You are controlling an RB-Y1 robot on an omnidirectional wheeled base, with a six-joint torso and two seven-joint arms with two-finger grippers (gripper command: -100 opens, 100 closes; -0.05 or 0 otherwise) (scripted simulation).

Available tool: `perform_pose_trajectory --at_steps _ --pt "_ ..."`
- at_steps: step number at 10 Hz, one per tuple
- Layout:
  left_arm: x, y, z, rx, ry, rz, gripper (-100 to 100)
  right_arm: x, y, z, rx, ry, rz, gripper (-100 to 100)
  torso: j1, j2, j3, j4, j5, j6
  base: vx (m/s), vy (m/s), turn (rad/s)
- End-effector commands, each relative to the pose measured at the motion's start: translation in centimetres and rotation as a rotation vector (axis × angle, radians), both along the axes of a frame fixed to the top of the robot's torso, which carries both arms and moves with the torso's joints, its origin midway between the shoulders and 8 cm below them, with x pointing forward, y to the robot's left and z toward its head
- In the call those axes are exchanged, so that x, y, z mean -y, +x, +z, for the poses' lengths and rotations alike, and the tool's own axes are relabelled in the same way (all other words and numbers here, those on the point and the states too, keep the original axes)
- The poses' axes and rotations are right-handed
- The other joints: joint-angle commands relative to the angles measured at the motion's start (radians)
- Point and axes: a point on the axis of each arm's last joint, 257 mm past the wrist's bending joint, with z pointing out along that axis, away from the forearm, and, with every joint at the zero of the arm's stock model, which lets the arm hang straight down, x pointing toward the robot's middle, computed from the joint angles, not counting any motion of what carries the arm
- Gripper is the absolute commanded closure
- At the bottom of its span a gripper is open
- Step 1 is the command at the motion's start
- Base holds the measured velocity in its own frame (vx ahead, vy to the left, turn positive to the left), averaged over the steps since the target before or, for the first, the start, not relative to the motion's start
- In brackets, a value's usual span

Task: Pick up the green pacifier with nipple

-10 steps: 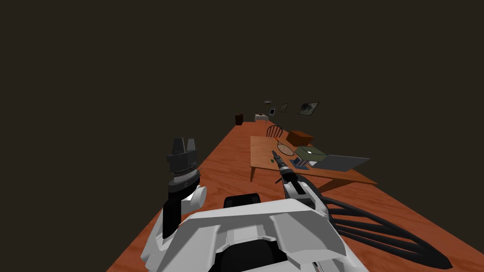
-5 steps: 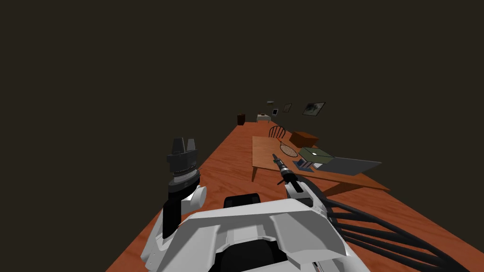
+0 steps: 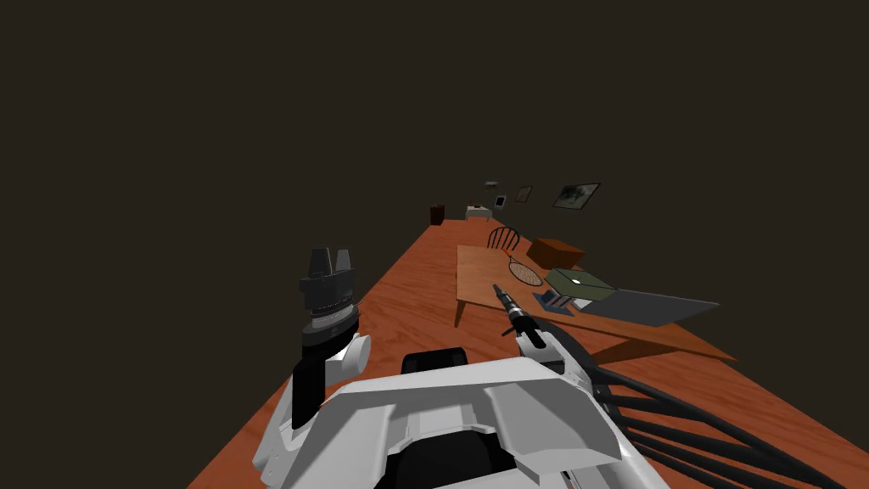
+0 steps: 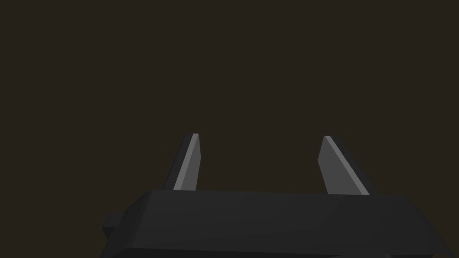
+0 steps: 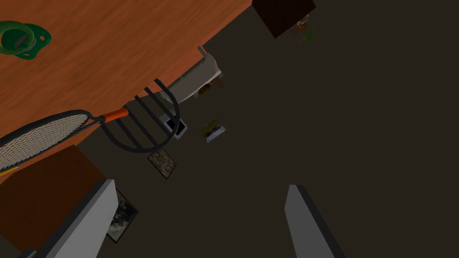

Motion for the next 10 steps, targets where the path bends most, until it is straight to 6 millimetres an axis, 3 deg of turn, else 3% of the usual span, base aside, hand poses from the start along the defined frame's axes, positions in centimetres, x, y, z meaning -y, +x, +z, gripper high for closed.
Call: perform_pose_trajectory --at_steps 1,10 --pt "0.0 0.0 0.0 0.000 0.000 0.000 0 1.3 -0.6 -1.8 -0.053 -0.028 -0.021 -100 0.000 0.000 0.000 0.000 0.000 0.000 0.000 0.003 0.144" --pt "0.0 0.0 0.0 0.000 0.000 0.000 0 7.1 -5.5 -10.0 -0.304 -0.111 -0.112 -100 -0.002 0.000 0.000 0.000 0.000 0.000 0.001 -0.017 0.120"
